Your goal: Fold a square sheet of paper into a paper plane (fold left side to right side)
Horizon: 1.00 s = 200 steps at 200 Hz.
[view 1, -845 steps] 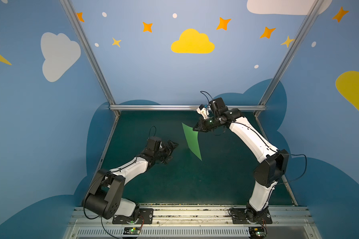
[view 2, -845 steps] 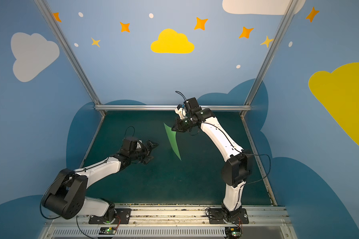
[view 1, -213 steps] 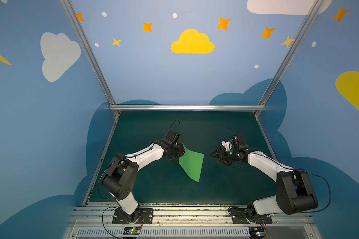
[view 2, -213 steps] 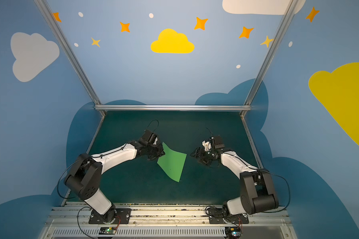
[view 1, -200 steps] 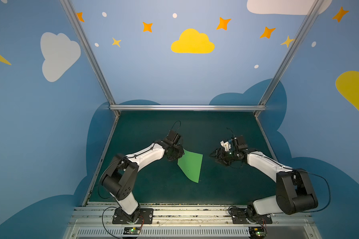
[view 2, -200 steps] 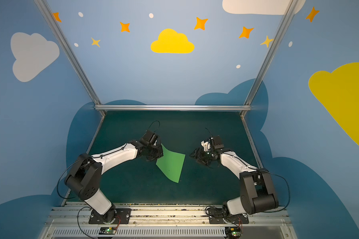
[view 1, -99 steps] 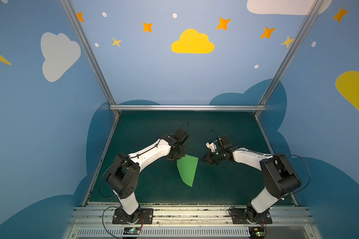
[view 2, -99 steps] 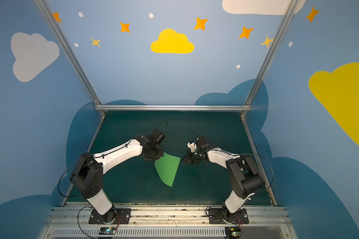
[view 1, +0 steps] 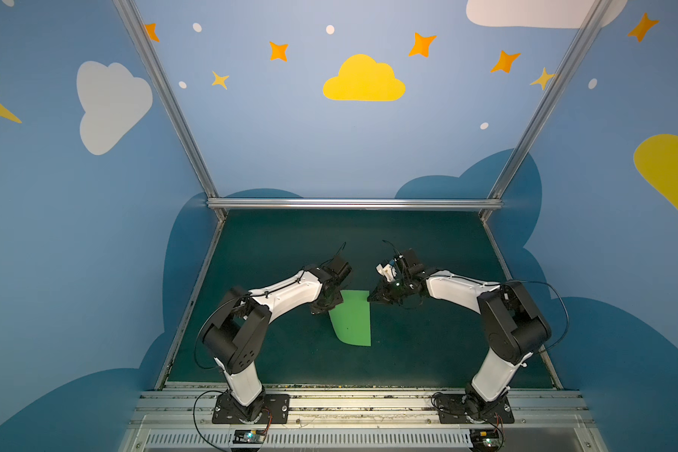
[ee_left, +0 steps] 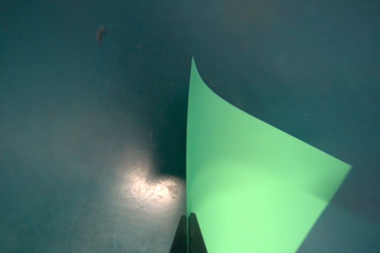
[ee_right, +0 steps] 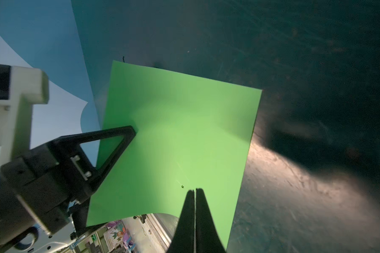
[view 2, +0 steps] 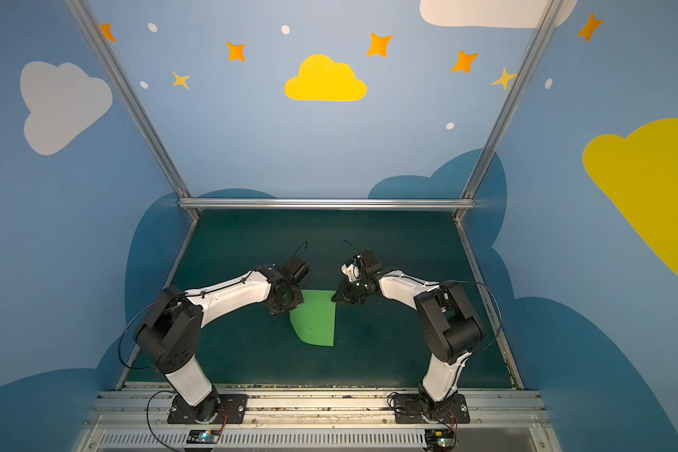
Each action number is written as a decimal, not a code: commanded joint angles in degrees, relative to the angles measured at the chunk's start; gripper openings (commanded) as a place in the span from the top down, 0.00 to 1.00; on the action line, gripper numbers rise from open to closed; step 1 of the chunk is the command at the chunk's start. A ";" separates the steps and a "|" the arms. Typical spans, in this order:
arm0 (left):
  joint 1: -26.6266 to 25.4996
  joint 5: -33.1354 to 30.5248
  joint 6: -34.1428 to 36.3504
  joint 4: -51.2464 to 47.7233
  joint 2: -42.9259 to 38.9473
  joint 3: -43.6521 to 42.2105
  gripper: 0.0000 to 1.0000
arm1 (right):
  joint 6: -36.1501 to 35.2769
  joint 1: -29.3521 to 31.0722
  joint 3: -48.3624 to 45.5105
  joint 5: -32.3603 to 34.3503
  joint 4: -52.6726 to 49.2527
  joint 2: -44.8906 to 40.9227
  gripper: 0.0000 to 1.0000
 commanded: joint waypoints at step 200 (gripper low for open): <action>-6.39 5.13 5.11 8.44 2.84 4.40 0.51 | -1.57 0.66 0.32 1.96 -1.16 10.25 1.00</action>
